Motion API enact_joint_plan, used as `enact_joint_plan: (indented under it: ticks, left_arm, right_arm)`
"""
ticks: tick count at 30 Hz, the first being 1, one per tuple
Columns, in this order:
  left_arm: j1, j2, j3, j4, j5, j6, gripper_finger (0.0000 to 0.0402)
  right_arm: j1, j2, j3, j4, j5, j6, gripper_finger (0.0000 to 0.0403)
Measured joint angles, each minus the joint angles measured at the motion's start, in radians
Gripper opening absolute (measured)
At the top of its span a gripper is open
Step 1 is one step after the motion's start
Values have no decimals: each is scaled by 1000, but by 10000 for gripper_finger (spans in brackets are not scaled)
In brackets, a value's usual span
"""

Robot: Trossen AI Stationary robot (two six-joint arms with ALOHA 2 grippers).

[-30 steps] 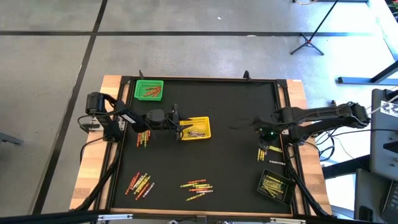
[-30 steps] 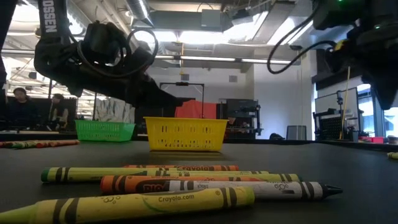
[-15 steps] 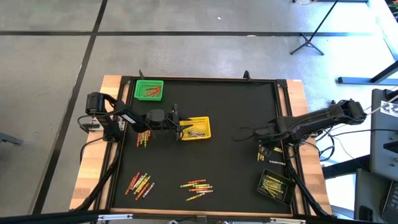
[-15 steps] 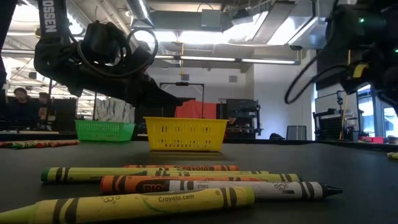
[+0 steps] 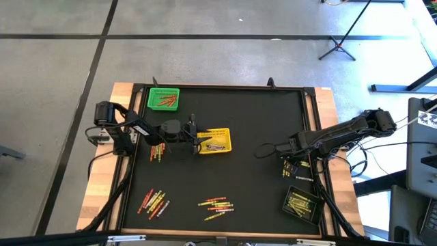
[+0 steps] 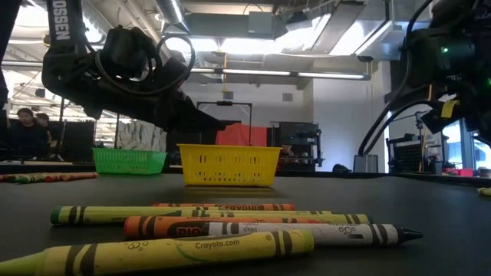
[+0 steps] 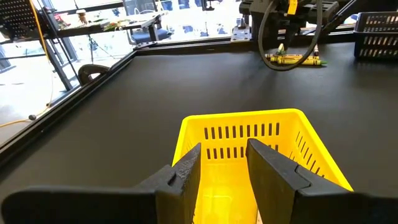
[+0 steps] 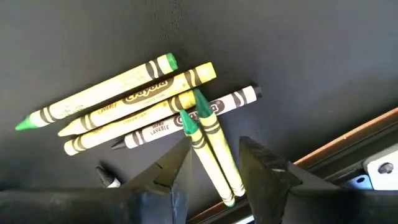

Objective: Sort crayons
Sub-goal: Put the green crayon into the black bin

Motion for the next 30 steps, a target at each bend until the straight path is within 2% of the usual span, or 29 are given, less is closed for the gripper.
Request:
enact_joint_plan:
  ticks: [9, 16, 23, 30]
  left_arm:
    - [0, 0, 1, 0, 0, 0, 115]
    - [0, 0, 1, 0, 0, 0, 115]
    - [0, 0, 1, 1, 0, -1, 115]
    - [-1, 0, 1, 1, 1, -7, 115]
  right_arm:
    - [0, 5, 16, 4, 8, -1, 129]
    - [-5, 5, 48, -65, 88, -17, 129]
    - [-92, 37, 44, -62, 93, -48, 110]
    - [-147, 112, 44, -61, 40, -154, 91]
